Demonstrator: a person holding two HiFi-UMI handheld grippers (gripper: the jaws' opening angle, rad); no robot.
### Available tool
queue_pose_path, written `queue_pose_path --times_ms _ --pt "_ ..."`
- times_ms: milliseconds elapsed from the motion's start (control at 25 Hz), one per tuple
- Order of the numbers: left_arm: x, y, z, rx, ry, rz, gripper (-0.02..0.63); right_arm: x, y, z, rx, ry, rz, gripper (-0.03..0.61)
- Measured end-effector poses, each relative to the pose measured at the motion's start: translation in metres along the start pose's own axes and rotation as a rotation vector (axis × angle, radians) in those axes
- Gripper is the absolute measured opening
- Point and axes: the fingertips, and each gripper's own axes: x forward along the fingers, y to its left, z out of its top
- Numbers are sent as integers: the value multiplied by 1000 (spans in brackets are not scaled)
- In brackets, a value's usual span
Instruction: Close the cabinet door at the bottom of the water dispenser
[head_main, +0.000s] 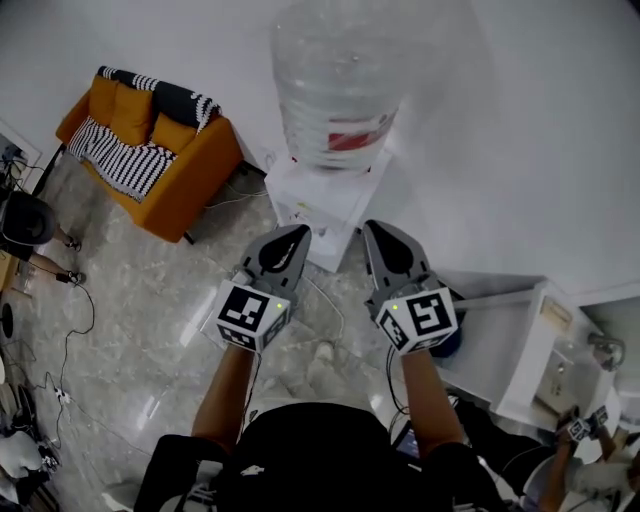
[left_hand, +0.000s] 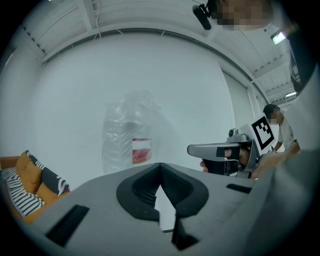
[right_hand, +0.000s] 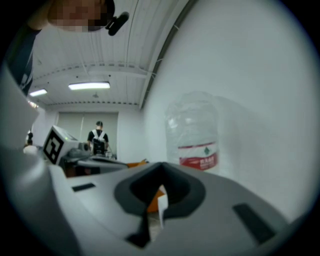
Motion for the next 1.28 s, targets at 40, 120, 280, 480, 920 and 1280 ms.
queue_pose_path --times_ms 40,120,280,480,920,1280 --pt "-1 -2 5 4 -3 5 9 -1 1 3 -7 0 7 34" --pt "-4 -6 12 2 -3 8 9 -5 4 11 -25 5 15 34" --pt "-11 -9 28 12 -12 12 9 -9 13 35 -60 -26 25 34" --pt "-23 -7 43 23 -38 24 9 -6 29 50 -78 -53 37 34" --pt "-65 9 75 33 -110 28 9 -14 62 72 -89 -106 -13 34" --pt "-85 20 88 100 -151 59 9 -10 79 81 -107 -138 -34 34"
